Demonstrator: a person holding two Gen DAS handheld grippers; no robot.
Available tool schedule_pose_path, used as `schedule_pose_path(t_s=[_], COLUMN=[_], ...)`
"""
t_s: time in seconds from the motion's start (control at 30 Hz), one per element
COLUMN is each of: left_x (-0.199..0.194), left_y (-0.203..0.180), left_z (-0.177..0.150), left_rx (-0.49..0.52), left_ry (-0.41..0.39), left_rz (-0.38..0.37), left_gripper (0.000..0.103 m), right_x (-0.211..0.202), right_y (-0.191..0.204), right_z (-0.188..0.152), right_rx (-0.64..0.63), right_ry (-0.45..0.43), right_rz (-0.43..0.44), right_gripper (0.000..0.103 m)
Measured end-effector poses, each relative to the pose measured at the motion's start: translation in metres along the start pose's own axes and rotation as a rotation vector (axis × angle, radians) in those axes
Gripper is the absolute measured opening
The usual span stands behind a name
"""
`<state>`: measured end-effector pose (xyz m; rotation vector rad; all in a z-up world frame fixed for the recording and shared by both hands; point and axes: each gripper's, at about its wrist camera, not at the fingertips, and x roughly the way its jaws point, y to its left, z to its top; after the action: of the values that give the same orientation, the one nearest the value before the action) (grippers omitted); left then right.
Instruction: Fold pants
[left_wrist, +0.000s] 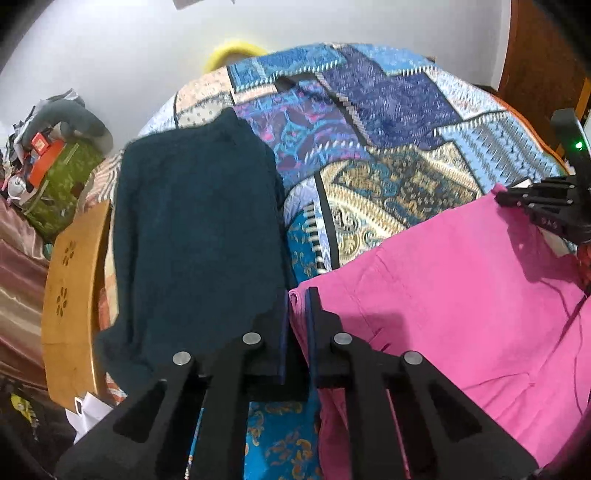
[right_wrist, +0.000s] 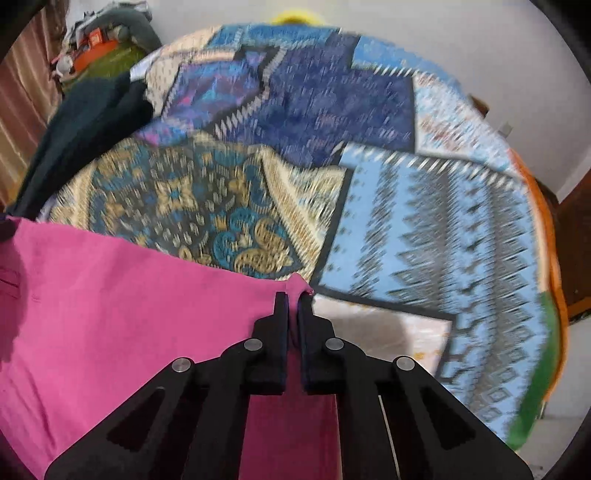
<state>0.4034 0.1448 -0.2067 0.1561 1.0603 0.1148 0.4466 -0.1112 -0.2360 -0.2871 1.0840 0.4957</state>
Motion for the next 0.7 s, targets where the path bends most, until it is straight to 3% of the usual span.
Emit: schedule_pose_path(t_s=[0.37, 0.7], left_x=[-0.083, -0.134], left_y=[0.013, -0.002], left_z=[0.012, -0.032], left_rx=[-0.043, -0.006], left_ry=[-0.127, -0.178], left_rz=[-0.006, -0.027], left_gripper=[0.008, 0.008], right_x=[-0.138, -0.189], right_y=[-0.004, 0.007], right_z=[0.029, -0.026], right_rx=[0.045, 0.025], right_ry=[-0.287, -0.336], right_rz=[0.009, 0.026], right_gripper=[0.004, 0.004])
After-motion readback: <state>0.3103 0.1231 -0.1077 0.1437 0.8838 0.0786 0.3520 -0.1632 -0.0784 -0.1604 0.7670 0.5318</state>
